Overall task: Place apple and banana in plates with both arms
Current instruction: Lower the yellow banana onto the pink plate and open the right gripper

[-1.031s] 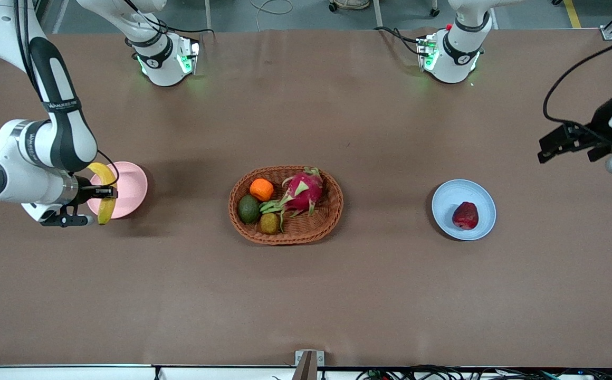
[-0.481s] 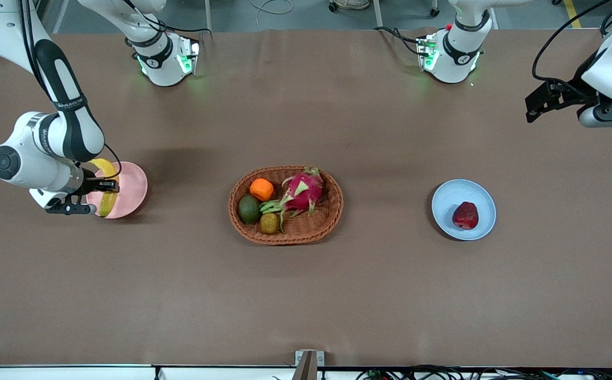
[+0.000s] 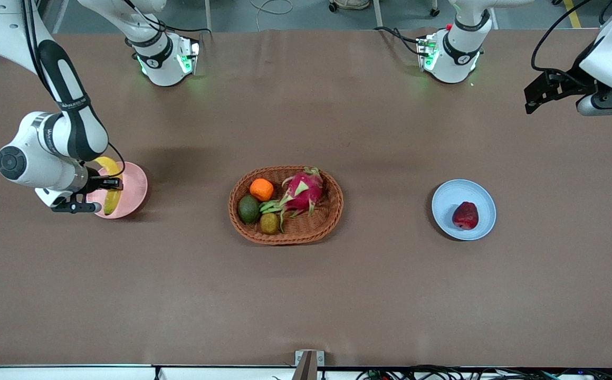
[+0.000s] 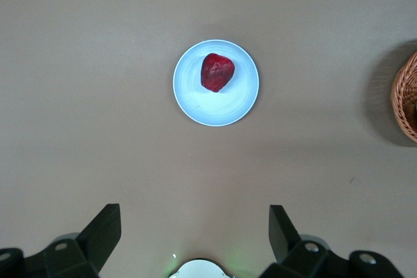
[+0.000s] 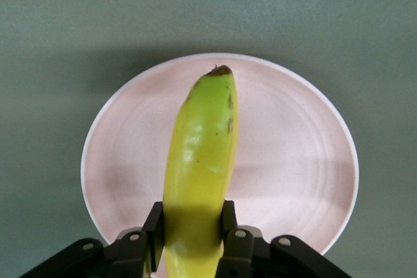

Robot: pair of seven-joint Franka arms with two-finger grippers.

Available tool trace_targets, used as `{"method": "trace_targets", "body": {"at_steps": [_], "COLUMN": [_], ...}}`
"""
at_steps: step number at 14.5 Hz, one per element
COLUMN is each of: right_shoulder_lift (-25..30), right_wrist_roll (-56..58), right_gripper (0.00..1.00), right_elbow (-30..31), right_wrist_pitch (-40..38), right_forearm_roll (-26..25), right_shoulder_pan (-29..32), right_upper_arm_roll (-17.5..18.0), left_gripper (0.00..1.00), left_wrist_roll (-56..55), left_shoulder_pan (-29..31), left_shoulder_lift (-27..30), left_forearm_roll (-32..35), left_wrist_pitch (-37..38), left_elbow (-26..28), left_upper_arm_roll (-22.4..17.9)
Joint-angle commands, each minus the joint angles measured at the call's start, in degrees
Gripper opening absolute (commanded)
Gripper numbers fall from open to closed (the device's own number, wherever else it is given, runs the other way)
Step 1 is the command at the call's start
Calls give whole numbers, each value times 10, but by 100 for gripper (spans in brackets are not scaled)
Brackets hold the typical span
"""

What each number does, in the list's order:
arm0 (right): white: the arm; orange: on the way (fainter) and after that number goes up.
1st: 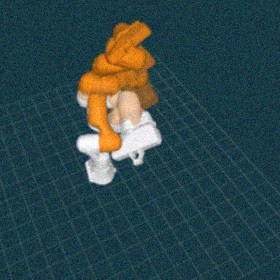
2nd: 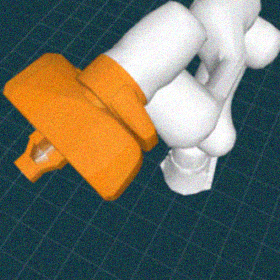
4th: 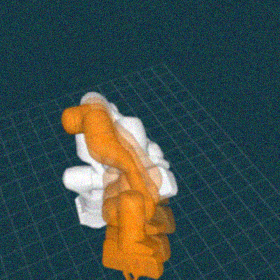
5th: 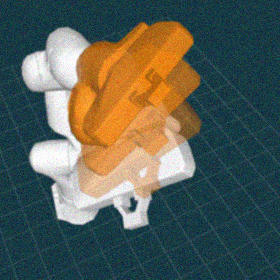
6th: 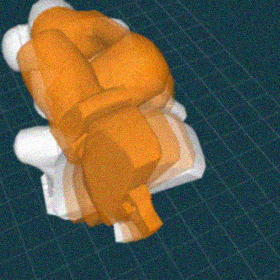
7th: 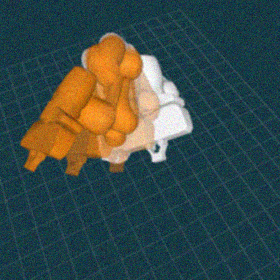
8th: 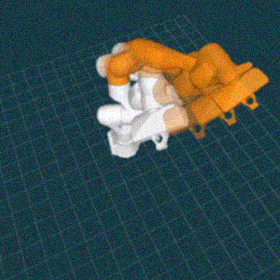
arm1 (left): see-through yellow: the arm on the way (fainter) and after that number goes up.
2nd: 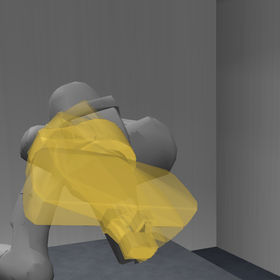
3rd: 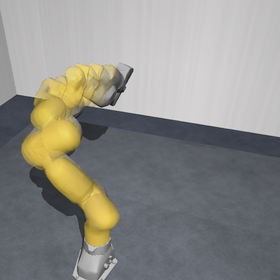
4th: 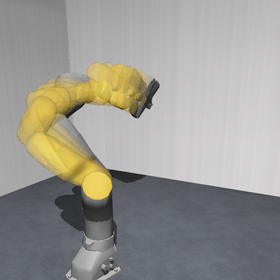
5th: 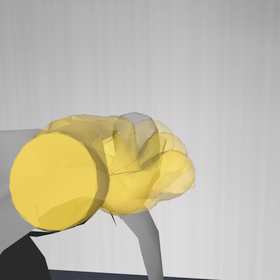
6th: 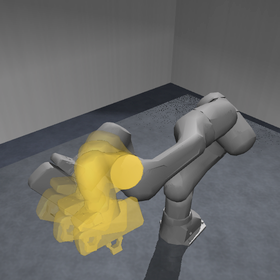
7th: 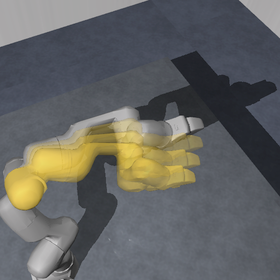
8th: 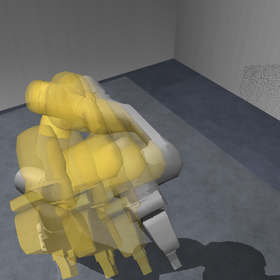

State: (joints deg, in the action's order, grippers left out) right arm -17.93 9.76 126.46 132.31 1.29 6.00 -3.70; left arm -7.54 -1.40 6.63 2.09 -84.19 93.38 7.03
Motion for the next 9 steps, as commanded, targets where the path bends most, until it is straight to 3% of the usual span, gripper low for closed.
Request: {"method": "trace_targets", "body": {"at_steps": [1, 2, 5, 9], "right_shoulder_lift": [4, 5, 32, 46], "right_wrist_roll": [1, 0, -4, -8], "right_gripper": [77, 100, 100, 100], "right_elbow": [13, 9, -32, -245], "right_wrist_pitch": [13, 7, -64, -276], "right_forearm_roll": [1, 1, 7, 12], "right_shoulder_pan": [7, 7, 5, 8], "right_upper_arm_roll": [8, 8, 11, 9], "left_gripper": [100, 100, 100, 100], "left_wrist_roll": [13, 12, 13, 11], "left_shoulder_pan": [-2, -2, -2, -3], "left_shoulder_lift": [7, 7, -6, -12], "left_forearm_roll": [-4, -4, -3, -4], "left_wrist_pitch": [-5, -4, -4, -5], "left_elbow": [7, 7, -5, -6], "left_upper_arm_roll": [-4, -4, -4, -4]}}
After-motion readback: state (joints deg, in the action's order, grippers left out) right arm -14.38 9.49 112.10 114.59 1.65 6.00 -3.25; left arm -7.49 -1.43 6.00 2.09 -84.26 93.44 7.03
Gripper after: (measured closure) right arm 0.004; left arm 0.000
